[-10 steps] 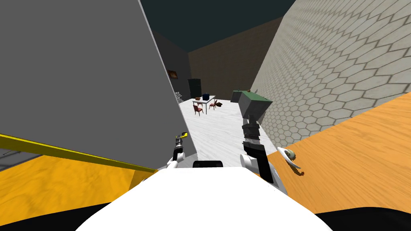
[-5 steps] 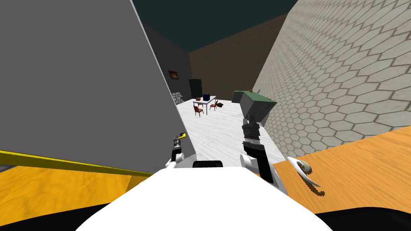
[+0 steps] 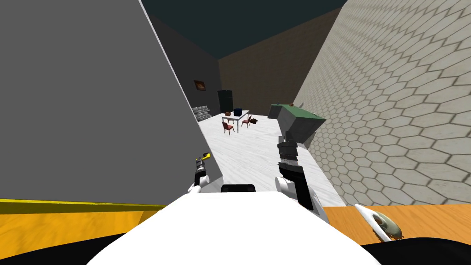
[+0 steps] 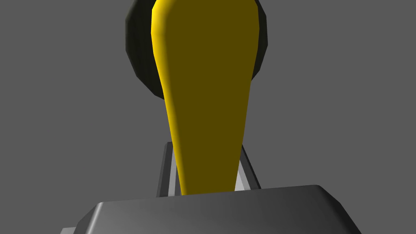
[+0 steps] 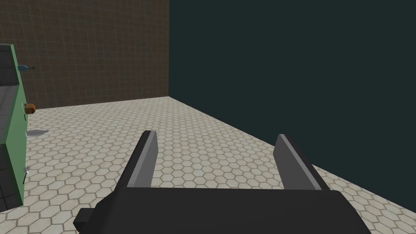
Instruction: Push the door open
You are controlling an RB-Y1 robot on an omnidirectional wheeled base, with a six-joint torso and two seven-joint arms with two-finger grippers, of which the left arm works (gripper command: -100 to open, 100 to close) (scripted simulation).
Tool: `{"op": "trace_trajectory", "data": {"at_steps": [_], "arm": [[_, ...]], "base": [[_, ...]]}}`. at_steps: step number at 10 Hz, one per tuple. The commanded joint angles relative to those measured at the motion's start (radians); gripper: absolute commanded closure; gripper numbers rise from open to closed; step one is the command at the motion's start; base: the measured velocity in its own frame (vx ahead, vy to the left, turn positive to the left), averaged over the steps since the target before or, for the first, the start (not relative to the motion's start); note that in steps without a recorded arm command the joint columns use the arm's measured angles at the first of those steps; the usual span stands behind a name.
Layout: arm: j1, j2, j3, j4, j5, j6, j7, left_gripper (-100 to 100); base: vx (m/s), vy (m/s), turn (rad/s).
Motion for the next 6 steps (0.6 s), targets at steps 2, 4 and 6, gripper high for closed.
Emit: {"op": "trace_trajectory", "data": {"at_steps": [2, 4, 6], "arm": [[-0.006, -0.005, 0.015, 0.000, 0.011, -0.004, -0.009, 100], [0.005, 0.007, 0.034, -0.002, 0.022, -0.004, -0.013, 100], [0.006, 0.009, 0.052, -0.001, 0.034, -0.006, -0.021, 100]], "base": [[0.172, -0.014, 0.037], [0.101, 0.012, 0.040], [0.208, -0.026, 0.051]]}}
